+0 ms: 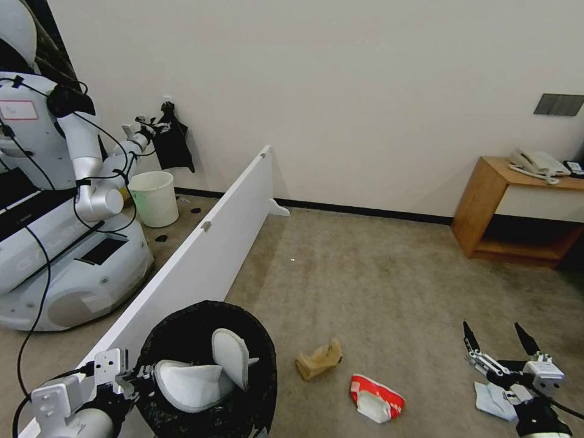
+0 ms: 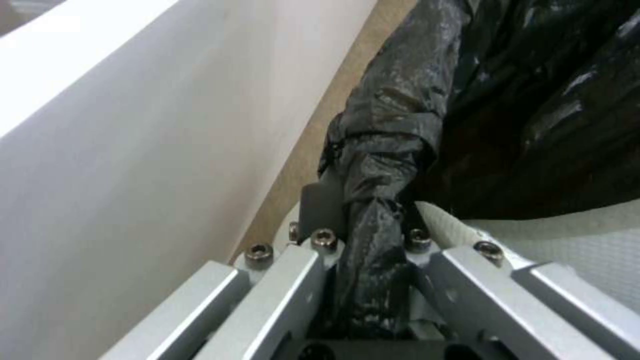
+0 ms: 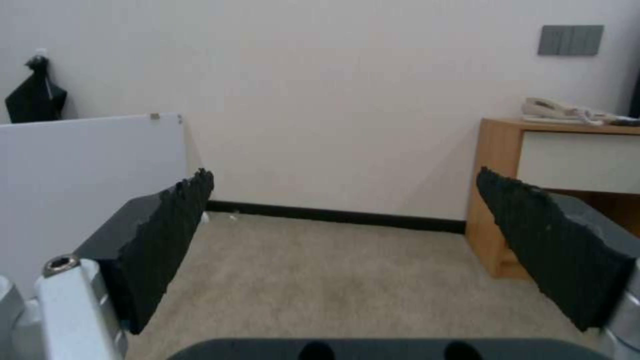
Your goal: Pick up the trash bin, then pick up the garbage from the floor and place it into the trash bin.
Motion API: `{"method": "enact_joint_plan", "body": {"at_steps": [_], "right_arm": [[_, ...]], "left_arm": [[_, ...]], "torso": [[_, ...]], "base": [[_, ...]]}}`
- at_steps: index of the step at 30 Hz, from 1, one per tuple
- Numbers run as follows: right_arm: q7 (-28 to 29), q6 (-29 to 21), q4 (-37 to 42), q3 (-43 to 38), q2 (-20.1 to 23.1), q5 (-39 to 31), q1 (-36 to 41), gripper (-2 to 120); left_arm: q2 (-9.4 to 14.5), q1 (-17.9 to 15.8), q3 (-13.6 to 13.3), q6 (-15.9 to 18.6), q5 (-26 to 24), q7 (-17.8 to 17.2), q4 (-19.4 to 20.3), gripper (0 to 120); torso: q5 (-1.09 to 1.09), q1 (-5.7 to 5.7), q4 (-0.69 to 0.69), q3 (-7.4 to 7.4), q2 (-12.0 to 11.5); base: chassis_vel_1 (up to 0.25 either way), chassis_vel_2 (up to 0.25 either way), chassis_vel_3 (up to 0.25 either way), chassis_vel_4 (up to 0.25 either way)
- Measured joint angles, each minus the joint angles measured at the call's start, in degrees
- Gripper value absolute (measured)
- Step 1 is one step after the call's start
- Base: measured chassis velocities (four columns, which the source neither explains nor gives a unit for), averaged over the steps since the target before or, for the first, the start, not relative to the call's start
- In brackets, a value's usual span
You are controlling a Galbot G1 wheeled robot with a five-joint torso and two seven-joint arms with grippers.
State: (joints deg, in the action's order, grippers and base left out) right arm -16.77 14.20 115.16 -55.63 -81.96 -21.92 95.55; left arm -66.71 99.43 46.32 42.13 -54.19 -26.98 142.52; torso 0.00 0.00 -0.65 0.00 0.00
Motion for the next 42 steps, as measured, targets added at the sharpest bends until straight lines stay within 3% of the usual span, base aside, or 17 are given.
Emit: {"method": "enact_joint_plan", "body": {"at_steps": [12,42], "right_arm": [[-0.02,0.81,-0.35,0.27,0.27,0.87,-0.19,100],[0.47,1.20,-1.94,-0.08,0.54,1.81,-0.48,100]], "left_arm": [[0.24,-0.18,-0.73,-0.01,0.16,0.07,0.18,1],[-0.30,0.52,-0.53,0.01,0.38,-0.13,0.61,1]], "torso": [[0.00,0.01,0.01,0.01,0.00],[0.01,0.00,0.01,0.00,0.00]], "base": [[-0.130,0.137,0.123,-0.124],[0.000,0.000,0.000,0.000]]}}
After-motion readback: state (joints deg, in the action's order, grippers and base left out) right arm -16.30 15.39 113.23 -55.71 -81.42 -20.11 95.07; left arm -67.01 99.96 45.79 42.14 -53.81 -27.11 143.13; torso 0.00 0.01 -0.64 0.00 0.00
